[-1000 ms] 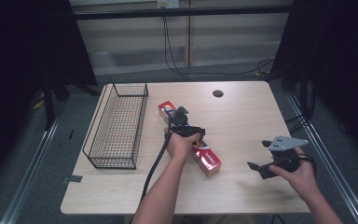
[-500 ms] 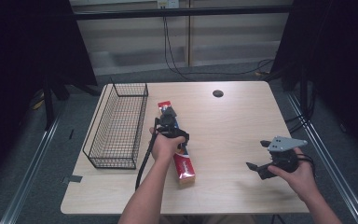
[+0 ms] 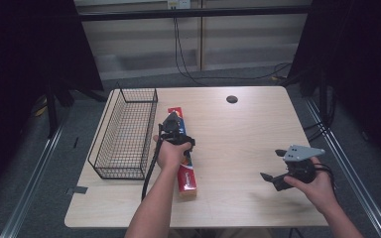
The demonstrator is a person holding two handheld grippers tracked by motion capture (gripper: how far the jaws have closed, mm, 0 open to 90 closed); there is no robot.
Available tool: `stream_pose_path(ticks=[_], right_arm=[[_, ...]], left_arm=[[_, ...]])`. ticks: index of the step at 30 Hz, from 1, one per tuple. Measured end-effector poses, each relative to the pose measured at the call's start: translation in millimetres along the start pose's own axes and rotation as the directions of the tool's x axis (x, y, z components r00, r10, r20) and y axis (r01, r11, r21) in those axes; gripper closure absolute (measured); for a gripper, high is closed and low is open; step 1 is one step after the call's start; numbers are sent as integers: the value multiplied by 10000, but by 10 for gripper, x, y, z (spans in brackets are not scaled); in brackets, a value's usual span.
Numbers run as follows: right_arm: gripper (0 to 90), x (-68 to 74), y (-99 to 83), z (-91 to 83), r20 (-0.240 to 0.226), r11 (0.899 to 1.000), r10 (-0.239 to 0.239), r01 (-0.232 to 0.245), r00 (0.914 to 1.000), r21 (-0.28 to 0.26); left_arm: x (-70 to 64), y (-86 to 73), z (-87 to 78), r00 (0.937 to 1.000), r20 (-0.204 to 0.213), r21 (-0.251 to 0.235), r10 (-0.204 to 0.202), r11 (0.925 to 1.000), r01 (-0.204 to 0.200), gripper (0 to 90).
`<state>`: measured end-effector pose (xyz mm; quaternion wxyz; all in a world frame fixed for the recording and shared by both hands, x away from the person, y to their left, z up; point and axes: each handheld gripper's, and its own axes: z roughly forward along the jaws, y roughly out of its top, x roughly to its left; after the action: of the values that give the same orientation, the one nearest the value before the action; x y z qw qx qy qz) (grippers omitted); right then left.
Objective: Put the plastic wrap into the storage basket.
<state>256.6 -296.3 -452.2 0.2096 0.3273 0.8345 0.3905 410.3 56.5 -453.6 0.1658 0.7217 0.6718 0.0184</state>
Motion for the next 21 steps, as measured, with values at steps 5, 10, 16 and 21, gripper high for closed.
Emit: stream_pose_path(ticks=[5, 10, 16, 21], right_arm=[[39, -2, 5, -2, -4, 9999, -98, 97, 10000, -69], [39, -6, 2, -25, 34, 9999, -38, 38, 10000, -135], [39, -14, 3, -33, 11, 9998, -24, 24, 10000, -192], [39, -13, 10, -36, 46, 9996, 9, -7, 10000, -291]], left_arm=[[-5, 39, 40, 10000, 4, 92, -90, 9999, 90, 247], [-71, 66, -3, 9991, -367, 229, 227, 9995, -219, 353], [-56, 52, -111, 9911, -752, 721, 1098, 9919, -1044, 417], [-4, 67, -287, 9893, -624, 775, 1318, 9889, -1269, 431]])
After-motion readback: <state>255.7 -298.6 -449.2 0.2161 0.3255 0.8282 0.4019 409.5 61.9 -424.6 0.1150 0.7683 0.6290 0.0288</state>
